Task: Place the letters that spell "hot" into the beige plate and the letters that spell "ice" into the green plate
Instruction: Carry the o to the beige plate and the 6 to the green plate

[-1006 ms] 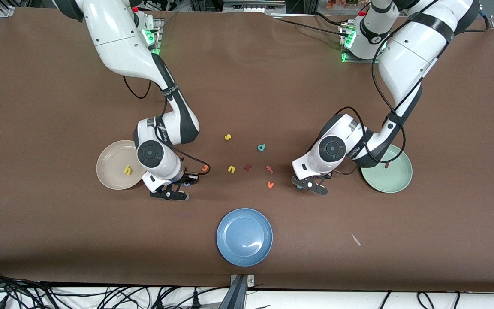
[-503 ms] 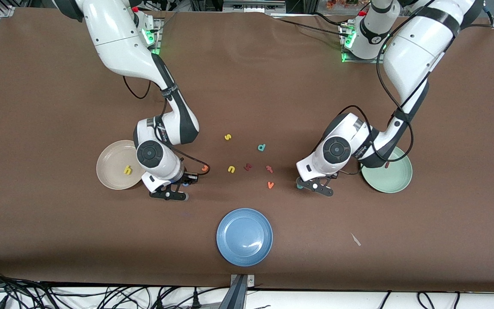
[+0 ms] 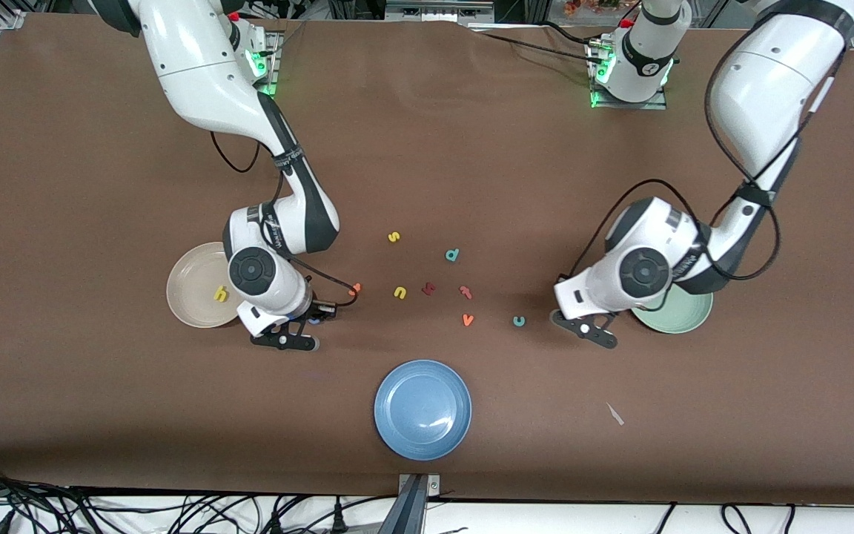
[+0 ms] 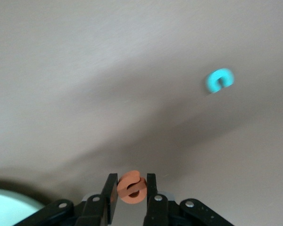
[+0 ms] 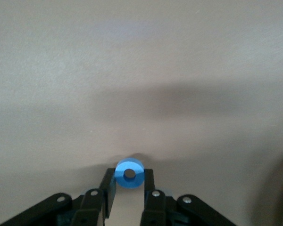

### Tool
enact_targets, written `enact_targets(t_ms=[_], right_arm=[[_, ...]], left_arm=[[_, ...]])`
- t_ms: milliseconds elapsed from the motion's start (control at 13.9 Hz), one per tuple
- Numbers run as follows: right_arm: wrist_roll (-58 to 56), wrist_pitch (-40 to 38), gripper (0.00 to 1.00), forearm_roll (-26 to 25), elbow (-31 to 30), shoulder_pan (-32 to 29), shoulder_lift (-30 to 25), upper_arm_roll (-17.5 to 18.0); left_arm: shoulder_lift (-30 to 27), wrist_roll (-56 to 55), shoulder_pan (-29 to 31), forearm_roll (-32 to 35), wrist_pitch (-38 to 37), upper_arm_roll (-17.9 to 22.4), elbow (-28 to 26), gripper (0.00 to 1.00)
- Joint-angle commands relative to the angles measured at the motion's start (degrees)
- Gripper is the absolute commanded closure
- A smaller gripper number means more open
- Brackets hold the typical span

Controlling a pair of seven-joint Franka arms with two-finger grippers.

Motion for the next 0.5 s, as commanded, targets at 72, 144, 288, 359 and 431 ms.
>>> enact_targets(t_ms=[72, 144, 288, 359, 431], right_arm=[[-7.7, -6.3, 0.76, -1.3, 0.6, -0.1, -2.2, -3.8], [-10.0, -7.9, 0.76, -1.3, -1.5, -0.1, -4.0, -5.0], [-15.3, -8.4, 0.76, -1.1, -8.1, -0.1, -9.5, -7.4], [-19.0, -7.7, 0.76, -0.8, -12.2, -0.1, -12.6, -9.0], [-22.5, -5.8, 0.76, -0.3, -16.4, -0.1, -14.9, -10.6]], left_arm=[[-1.8, 7.8, 3.7, 1.1, -3.4, -1.0, -0.4, 0.94], [-1.9, 9.7, 4.6, 1.2, -3.6, -1.0, -0.5, 0.94], [-1.9, 14.9, 7.3, 1.3, -5.3, -0.8, -0.8, 0.93], [-1.9, 18.5, 9.5, 1.6, -6.0, -0.8, -0.7, 0.92], [-1.9, 22.3, 11.4, 1.6, -6.5, -0.8, -0.8, 0.92]])
